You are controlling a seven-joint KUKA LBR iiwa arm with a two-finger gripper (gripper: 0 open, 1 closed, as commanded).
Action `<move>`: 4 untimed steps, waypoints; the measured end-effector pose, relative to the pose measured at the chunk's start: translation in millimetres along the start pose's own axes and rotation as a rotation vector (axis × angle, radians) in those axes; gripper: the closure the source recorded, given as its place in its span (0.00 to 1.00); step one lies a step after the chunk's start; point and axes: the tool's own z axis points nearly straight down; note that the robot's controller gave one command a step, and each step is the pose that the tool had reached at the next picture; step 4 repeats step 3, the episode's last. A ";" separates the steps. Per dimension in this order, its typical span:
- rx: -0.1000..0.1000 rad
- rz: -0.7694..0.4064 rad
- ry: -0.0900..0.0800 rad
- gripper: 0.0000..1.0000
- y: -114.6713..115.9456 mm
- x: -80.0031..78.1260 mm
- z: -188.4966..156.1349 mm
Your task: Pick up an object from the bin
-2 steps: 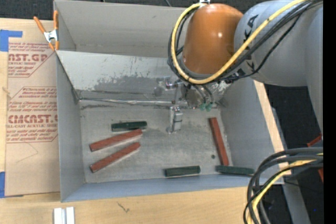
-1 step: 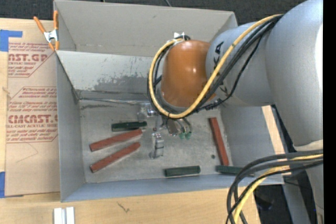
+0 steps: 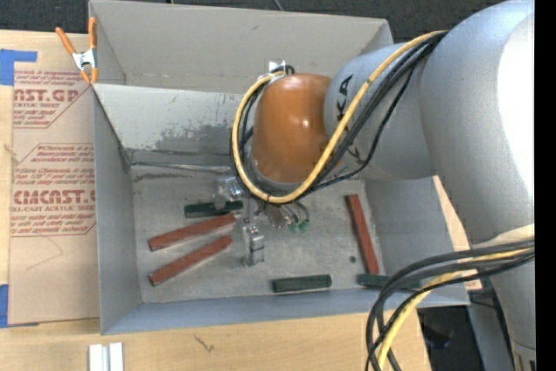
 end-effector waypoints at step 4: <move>0.001 -0.360 -0.004 1.00 11.7 -3.5 -116.2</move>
Offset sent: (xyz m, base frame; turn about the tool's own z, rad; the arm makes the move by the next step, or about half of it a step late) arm 0.0000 0.0000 0.0000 0.0000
